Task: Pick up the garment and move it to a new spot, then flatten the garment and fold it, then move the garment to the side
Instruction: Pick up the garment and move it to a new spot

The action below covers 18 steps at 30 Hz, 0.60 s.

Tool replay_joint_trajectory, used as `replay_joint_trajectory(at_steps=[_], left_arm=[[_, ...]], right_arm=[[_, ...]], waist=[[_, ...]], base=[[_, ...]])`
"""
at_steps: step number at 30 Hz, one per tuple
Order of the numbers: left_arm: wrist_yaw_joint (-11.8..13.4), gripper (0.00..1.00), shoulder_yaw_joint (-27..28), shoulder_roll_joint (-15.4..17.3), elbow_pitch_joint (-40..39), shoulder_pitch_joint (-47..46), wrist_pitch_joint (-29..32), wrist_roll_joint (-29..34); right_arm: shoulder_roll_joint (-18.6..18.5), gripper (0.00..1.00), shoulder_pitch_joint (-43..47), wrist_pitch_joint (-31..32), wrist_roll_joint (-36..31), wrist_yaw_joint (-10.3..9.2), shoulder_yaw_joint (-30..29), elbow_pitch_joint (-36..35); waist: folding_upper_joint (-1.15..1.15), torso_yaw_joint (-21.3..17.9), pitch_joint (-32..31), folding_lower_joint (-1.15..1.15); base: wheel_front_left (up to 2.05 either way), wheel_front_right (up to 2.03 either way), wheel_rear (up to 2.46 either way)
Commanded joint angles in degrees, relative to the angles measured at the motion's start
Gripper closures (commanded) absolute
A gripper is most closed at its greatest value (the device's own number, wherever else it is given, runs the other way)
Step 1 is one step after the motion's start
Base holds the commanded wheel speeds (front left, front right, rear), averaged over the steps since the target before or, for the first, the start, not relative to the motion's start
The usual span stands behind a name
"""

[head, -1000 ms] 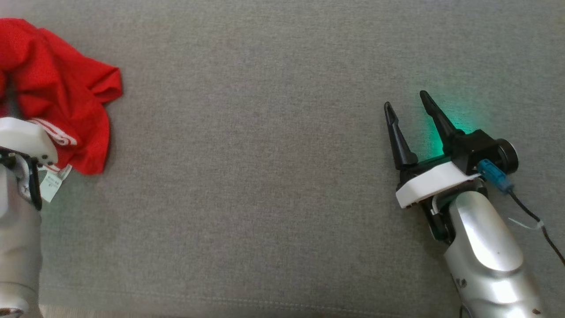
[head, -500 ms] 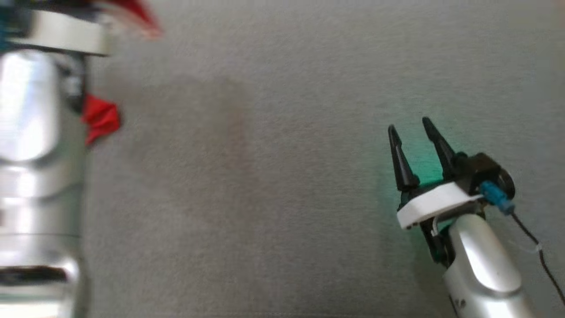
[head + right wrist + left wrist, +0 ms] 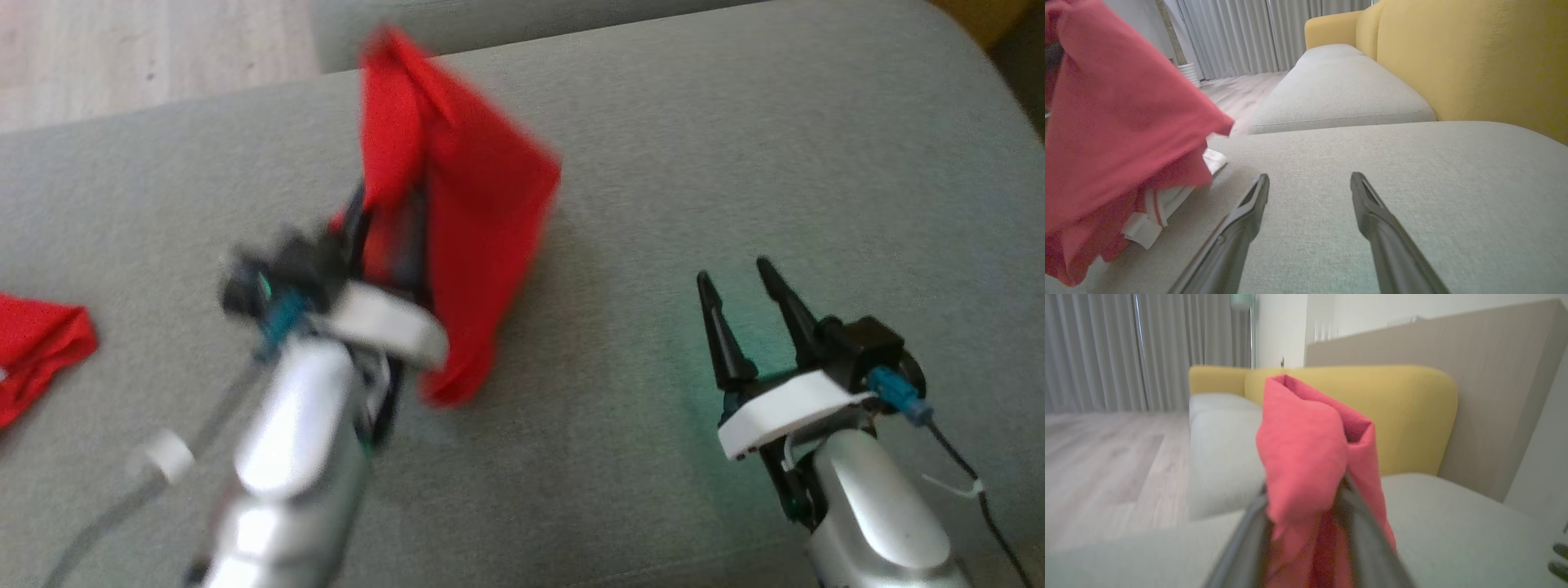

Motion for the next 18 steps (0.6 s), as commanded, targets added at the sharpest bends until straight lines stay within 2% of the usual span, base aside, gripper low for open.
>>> replay_joint_trajectory(at_steps=[1, 4, 8, 15, 18], left_arm=[[0.9, 0.0, 1.0, 1.2, -1.1, 0.3, -0.2, -0.6], [3.5, 0.0, 0.1, 1.2, 1.3, 5.3, -0.2, -2.0], [4.7, 0.0, 1.9, 1.5, 2.7, 10.4, -0.2, 0.4], [6.7, 0.0, 10.1, 4.4, -4.3, 20.1, -0.2, 4.3], [6.8, 0.0, 12.9, 4.4, -7.8, 25.0, -0.2, 5.6]], right_arm=[[0.6, 0.0, -0.4, -0.6, 0.5, -0.03, 1.4, -1.4], [0.6, 0.0, -0.3, -0.6, 0.7, -0.03, 1.2, -1.3], [0.6, 0.0, 0.5, -0.6, 0.6, -0.03, 0.0, -1.8], [0.7, 0.0, 3.2, -0.6, 0.7, -0.03, -1.5, -2.7], [0.7, 0.0, 4.5, -0.6, 0.7, -0.03, -1.8, -2.7]], waist=[[0.0, -1.3, -0.8, 0.01], [0.0, -1.4, -1.2, 0.01], [0.0, 0.1, -2.0, 0.01], [0.0, 3.7, -5.7, 0.01], [0.0, 4.7, -7.1, 0.01]], base=[[0.0, 0.0, 0.0], [0.0, 0.0, 0.0], [0.0, 0.0, 0.0], [0.0, 0.0, 0.0], [0.0, 0.0, 0.0]])
